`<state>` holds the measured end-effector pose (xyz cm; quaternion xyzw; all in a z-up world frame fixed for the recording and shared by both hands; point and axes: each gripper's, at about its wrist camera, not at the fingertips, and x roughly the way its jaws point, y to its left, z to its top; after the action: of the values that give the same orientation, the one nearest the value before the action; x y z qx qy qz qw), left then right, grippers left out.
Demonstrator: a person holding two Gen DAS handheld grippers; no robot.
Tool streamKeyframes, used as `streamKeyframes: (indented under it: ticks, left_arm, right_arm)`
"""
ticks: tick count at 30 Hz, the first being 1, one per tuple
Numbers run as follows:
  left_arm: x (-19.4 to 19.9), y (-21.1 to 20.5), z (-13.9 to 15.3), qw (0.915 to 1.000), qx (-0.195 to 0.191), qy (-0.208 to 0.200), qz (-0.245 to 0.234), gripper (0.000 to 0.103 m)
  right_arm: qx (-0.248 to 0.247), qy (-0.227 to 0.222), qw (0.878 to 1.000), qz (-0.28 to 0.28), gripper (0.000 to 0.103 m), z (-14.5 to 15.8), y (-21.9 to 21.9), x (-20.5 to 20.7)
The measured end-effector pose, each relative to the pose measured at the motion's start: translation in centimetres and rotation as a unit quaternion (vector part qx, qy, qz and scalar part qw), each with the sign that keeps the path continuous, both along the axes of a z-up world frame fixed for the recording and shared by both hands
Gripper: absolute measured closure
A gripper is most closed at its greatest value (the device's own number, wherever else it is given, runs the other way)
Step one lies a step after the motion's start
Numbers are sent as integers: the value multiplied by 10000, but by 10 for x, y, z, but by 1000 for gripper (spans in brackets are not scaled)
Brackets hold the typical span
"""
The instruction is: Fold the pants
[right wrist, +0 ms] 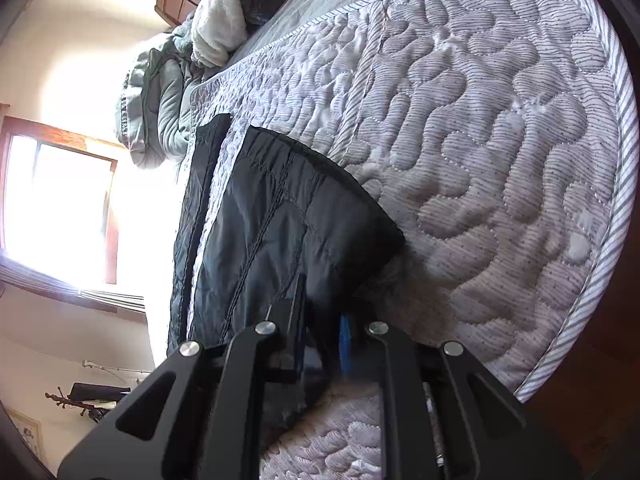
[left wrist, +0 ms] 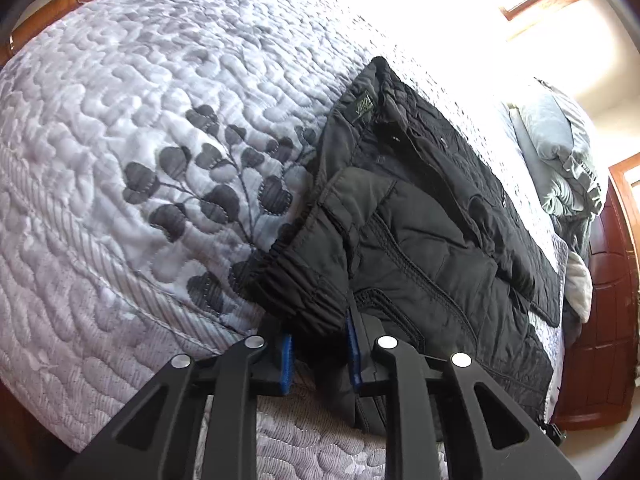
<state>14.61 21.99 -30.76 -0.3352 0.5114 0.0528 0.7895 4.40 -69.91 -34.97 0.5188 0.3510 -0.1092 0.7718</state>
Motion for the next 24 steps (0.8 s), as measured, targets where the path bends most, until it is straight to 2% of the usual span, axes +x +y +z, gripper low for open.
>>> streamKeyframes:
  ticks: [10,15,16,17,18,19,20,21,22,24]
  left_arm:
    - [-42,97,-2,9964,319,216,752,83]
    - [-41,120,-9,9960,321,284,780,80]
    - [-41,121,-11,9963,310,302,739,77]
    - [-41,121,-11,9965,295,347,694,73]
    - [-42,122,-11,9968,237,366,667,70]
    - [-44,123,-8,9970,186,395,640,55]
    - [-49,126,-3,9973,200,379,603,45]
    - [-55,129,5,9973,309,343,564,25]
    - [-57,130,15,9972,468,300,502,17]
    - [-52,135,36,9970,698,213,259,15]
  right_arm:
    - [53,214,9950,975,91,-9,95,25]
    - [-243,420,9912,1231,87,-14,119,37]
    - [-244,436,9904,1290,81,-11,119,38]
    - [-202,433,9893,1377,68,-9,121,38]
    - [-157,432,9883,1456,61,-3,120,39]
    - [-232,507,9872,1495,47,6,118,42]
    - [-407,590,9858,1517,35,18,116,41]
    - [-555,669,9840,1557,29,27,112,40]
    - [-720,785,9815,1594,21,38,108,39]
    - [-1241,1088,9720,1674,20,58,98,39]
